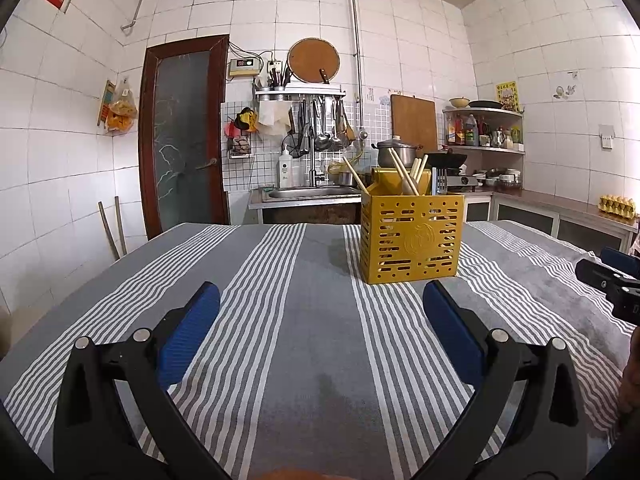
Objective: Organize utensils
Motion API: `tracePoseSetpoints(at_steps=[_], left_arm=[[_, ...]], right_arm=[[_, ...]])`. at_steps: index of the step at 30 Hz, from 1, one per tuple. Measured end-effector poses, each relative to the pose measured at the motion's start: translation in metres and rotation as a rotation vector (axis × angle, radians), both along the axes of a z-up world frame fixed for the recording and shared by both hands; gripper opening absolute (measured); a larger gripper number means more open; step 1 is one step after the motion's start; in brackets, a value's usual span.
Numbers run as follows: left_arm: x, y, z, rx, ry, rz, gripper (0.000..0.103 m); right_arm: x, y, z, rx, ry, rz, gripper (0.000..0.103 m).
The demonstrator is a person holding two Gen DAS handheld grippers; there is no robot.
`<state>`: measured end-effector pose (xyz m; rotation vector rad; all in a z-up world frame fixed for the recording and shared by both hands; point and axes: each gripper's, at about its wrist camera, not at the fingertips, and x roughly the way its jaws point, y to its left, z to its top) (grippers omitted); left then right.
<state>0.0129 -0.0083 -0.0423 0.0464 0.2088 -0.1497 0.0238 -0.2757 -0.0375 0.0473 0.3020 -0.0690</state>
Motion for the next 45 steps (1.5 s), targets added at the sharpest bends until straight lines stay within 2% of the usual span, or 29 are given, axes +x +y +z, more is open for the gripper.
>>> tracePoseSetpoints(at_steps=[12,45], left_arm=[[0.0035,-0.0007,-0.0025,0.003,0.027,-0.005,0.098],[-0.0016,-0.0016,0.0007,0.009,0.014,0.000,0.098]], right_arm=[[0.0024,0.0009,0.0010,0.008,0.011,0.009,0.085],[0.0009,0.0051,0.0031,0.008,0.010,0.006,0.085]])
